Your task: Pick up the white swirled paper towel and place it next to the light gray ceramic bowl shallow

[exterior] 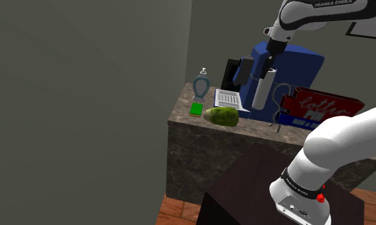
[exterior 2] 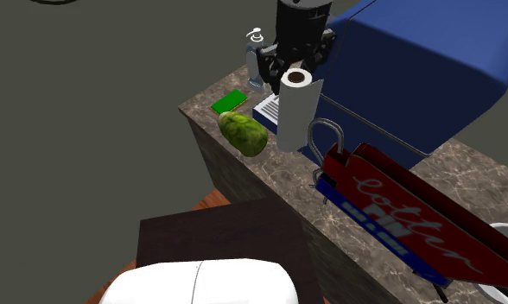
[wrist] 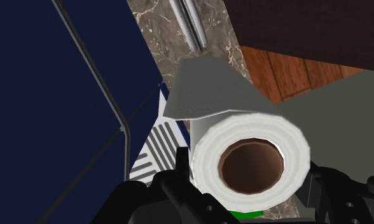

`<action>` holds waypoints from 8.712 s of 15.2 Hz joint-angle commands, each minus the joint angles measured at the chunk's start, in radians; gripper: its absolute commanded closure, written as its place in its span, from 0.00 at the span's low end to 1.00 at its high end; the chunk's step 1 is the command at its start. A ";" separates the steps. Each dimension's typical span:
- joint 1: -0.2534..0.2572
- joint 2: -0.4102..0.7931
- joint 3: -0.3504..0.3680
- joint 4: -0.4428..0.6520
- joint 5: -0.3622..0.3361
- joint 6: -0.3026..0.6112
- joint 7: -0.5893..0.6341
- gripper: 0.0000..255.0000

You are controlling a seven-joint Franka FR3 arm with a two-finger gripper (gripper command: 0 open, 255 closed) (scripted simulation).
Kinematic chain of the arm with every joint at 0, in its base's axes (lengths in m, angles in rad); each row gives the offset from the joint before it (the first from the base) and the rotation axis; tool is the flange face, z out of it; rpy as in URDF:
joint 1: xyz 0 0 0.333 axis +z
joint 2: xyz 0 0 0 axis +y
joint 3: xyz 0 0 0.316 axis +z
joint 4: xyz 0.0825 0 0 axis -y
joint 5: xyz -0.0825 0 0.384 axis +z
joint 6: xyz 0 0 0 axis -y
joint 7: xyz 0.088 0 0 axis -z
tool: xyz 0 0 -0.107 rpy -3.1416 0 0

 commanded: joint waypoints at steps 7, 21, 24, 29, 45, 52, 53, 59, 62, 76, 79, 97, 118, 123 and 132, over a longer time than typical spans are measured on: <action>0.008 0.013 0.014 0.119 0.014 -0.106 -0.005 1.00; 0.021 0.066 0.028 0.349 0.035 -0.285 -0.019 1.00; 0.023 0.082 0.030 0.404 0.040 -0.323 -0.023 1.00; -0.007 0.014 -0.020 0.380 0.001 -0.356 -0.098 1.00; -0.101 -0.135 -0.273 0.406 -0.185 -0.449 -0.443 1.00; -0.104 -0.127 -0.419 0.504 -0.260 -0.475 -0.615 1.00; -0.100 -0.123 -0.443 0.522 -0.269 -0.478 -0.641 1.00; -0.053 -0.081 -0.607 0.658 -0.316 -0.492 -0.798 1.00; -0.004 -0.053 -0.709 0.745 -0.333 -0.499 -0.878 1.00; 0.643 -0.092 -1.354 1.473 -0.524 -0.679 -1.234 1.00; 0.551 -0.092 -1.310 1.352 -0.503 -0.617 -1.210 1.00; 0.282 -0.144 -1.208 0.923 -0.497 -0.352 -1.132 1.00; 0.190 -0.229 -1.250 0.647 -0.579 -0.125 -1.072 1.00; 0.186 -0.249 -1.275 0.600 -0.605 -0.076 -1.059 1.00; 0.187 -0.269 -1.305 0.562 -0.632 -0.031 -1.047 1.00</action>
